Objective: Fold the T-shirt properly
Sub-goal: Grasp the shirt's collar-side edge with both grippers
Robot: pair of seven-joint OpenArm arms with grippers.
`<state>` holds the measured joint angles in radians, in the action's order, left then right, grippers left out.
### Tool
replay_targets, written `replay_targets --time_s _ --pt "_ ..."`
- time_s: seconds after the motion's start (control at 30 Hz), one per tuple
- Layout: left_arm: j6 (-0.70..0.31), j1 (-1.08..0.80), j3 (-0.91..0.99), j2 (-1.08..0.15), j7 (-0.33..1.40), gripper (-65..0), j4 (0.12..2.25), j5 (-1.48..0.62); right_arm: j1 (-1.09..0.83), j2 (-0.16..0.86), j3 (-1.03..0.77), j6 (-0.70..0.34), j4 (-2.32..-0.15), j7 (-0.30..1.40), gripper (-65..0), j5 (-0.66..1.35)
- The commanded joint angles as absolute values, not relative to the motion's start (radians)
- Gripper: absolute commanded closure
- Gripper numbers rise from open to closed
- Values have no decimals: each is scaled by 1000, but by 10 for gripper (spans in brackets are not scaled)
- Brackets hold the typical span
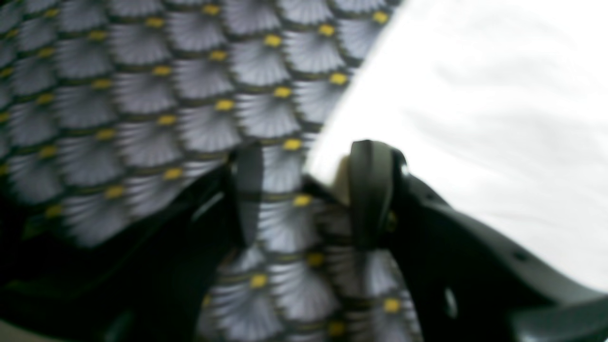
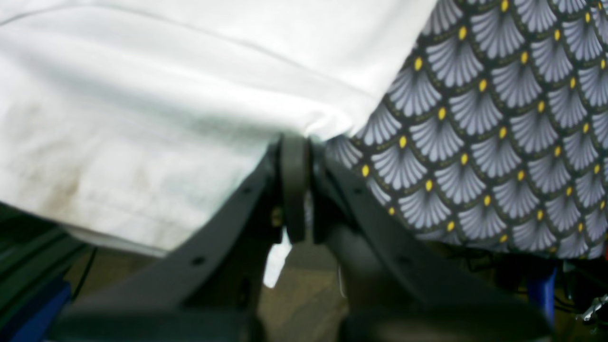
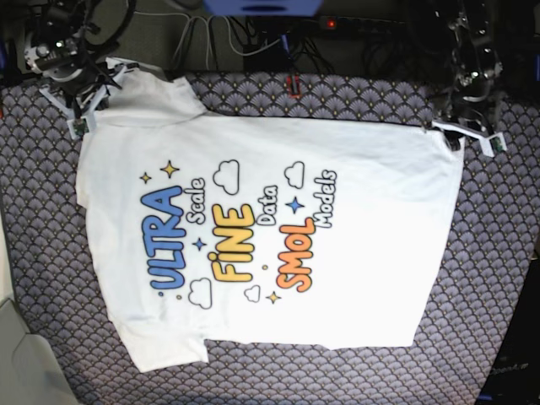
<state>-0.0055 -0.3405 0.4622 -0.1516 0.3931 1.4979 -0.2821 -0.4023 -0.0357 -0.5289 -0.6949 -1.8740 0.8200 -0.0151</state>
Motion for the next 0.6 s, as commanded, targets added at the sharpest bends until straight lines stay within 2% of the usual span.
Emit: replay_targets --time_s 0.0,0.3,0.4,0.5,0.57 --pt "-7 -338 460 -163 377 -290 1511 -283 -403 -30 -532 -698 -1888 808 0 -7" --pt "-7 -337 441 -160 375 -278 1458 -285 -403 -30 -532 -698 -1888 809 0 -7" --pt "-7 -337 443 -160 374 -171 1442 -285 -403 -30 -532 -698 -1888 809 0 -7" --pt "-7 -338 444 -162 374 0 1442 -285 -403 -30 -532 -698 -1888 808 0 -7" --pt "-7 -338 444 -162 374 -15 1442 -285 -403 -30 -532 -698 -1888 805 0 -7"
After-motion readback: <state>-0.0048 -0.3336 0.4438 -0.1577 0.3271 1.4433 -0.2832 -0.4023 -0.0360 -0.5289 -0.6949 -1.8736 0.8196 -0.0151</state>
